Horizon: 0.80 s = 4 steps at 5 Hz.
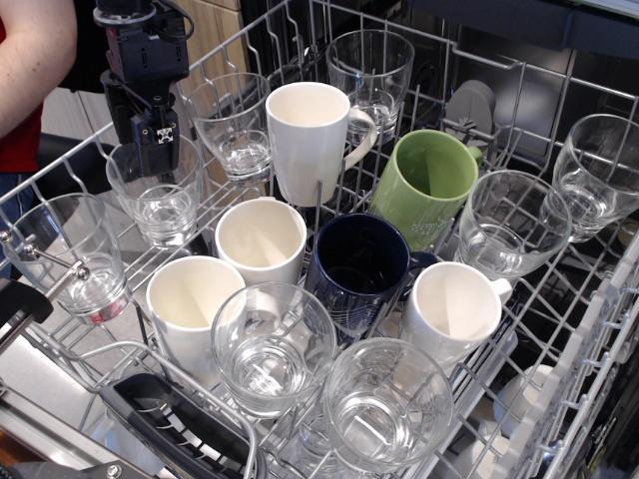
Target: Pick up any cup
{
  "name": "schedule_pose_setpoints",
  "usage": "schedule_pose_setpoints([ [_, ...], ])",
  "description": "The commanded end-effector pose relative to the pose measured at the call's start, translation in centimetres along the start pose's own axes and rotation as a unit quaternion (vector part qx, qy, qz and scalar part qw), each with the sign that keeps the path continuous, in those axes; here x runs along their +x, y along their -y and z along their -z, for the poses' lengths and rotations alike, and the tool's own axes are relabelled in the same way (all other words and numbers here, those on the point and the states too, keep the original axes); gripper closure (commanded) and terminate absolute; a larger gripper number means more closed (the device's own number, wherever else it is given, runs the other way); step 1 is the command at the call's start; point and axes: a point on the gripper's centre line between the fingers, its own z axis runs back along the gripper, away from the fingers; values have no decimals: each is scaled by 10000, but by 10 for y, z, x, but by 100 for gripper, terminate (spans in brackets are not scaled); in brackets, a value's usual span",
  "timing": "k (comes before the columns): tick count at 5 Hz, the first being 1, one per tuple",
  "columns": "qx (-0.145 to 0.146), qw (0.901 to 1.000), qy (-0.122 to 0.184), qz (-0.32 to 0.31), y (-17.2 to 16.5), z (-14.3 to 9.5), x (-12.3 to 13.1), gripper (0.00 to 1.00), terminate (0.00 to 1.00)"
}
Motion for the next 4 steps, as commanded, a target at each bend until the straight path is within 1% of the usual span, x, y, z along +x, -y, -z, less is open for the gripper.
schedule_pose_setpoints([
  [1,0,10000,0,0,0,0,0,0,0],
  [2,-70,9999,74,-97,0,17,-4,0,0],
  [3,-326,9995,-8,0,-2,32,-7,0,0],
  [4,-271,9996,-82,1,-3,50,-6,0,0],
])
